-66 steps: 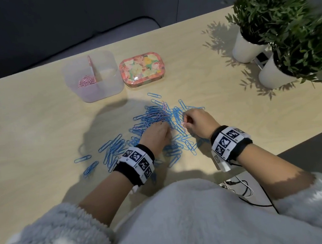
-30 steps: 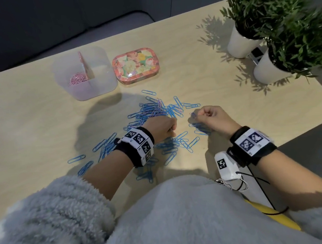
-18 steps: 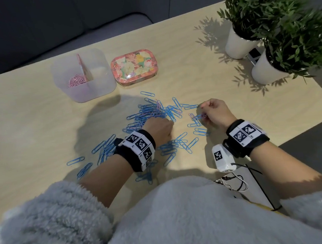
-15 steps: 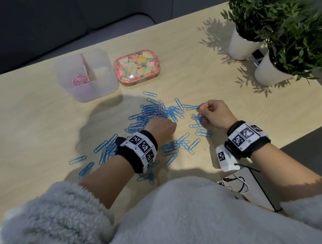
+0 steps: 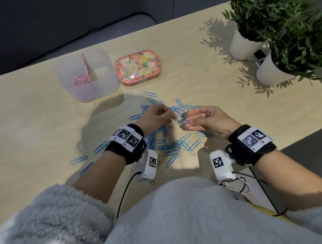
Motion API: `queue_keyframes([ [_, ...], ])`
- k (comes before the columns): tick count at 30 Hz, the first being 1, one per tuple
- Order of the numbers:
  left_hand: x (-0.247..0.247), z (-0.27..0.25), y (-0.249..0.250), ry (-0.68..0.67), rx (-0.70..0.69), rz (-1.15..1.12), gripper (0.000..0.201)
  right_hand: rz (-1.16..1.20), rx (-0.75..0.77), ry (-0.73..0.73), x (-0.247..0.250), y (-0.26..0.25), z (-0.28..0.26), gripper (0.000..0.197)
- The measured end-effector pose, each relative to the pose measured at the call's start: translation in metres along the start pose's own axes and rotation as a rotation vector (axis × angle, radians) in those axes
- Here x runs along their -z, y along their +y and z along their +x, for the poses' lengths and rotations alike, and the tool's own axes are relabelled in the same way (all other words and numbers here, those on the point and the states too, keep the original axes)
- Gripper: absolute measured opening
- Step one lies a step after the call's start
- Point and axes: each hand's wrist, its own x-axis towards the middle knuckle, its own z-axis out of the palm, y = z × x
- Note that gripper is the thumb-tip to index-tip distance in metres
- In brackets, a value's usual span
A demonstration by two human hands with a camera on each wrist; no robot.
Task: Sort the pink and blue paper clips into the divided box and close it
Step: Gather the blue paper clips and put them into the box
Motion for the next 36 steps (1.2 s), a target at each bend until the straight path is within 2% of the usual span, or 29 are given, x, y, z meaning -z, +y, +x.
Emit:
queue_keyframes([
  [3,0.001,-0.001,0.003,0.039,0.049,-0.258,0.017,-0.016,-0.011,-0.049,-0.009,-0.001,0.0,0.023],
  [7,0.004,-0.001,0.006,-0.008,0.218,-0.369,0.026,-0.12,0.02,-0.076,-0.014,-0.003,0.0,0.024],
  [12,-0.005,-0.001,0.007,-0.017,0.338,-0.293,0.031,-0.174,0.053,-0.099,-0.017,-0.006,0.003,0.025],
  [15,-0.009,0.0,0.002,-0.094,0.391,-0.278,0.044,-0.151,0.048,-0.121,-0.021,-0.005,0.004,0.026],
  [18,-0.012,-0.001,-0.002,-0.147,0.329,-0.228,0.044,-0.181,0.067,-0.074,-0.021,-0.001,0.008,0.024],
  [21,-0.014,-0.005,-0.003,-0.145,0.184,-0.097,0.035,-0.285,0.089,-0.03,-0.018,0.003,0.009,0.02],
  [23,-0.013,-0.005,-0.004,-0.102,0.115,0.105,0.034,-0.276,0.09,0.066,-0.017,0.003,0.008,0.023],
  [25,-0.011,-0.004,-0.006,-0.076,0.04,0.389,0.031,-0.116,0.063,0.246,-0.007,0.001,0.009,0.032],
  [27,-0.009,-0.005,-0.009,-0.069,0.009,0.662,0.016,0.185,-0.018,0.344,0.01,-0.003,0.011,0.031],
  [28,-0.008,-0.006,-0.01,-0.052,0.005,0.771,0.008,0.31,-0.072,0.329,0.019,-0.006,0.012,0.027],
  [30,-0.008,-0.006,-0.01,0.008,0.01,0.885,0.02,0.399,-0.145,0.221,0.034,-0.008,0.013,0.02],
  [32,-0.012,-0.003,-0.006,0.053,-0.003,0.899,0.022,0.293,-0.156,0.153,0.043,-0.004,0.018,0.015],
  [34,-0.018,0.004,0.0,0.075,-0.035,0.945,0.016,0.049,-0.13,0.193,0.044,0.004,0.024,0.017],
  [36,-0.025,0.014,0.004,0.089,-0.084,1.033,0.017,-0.186,-0.032,0.257,0.038,0.013,0.031,0.019],
])
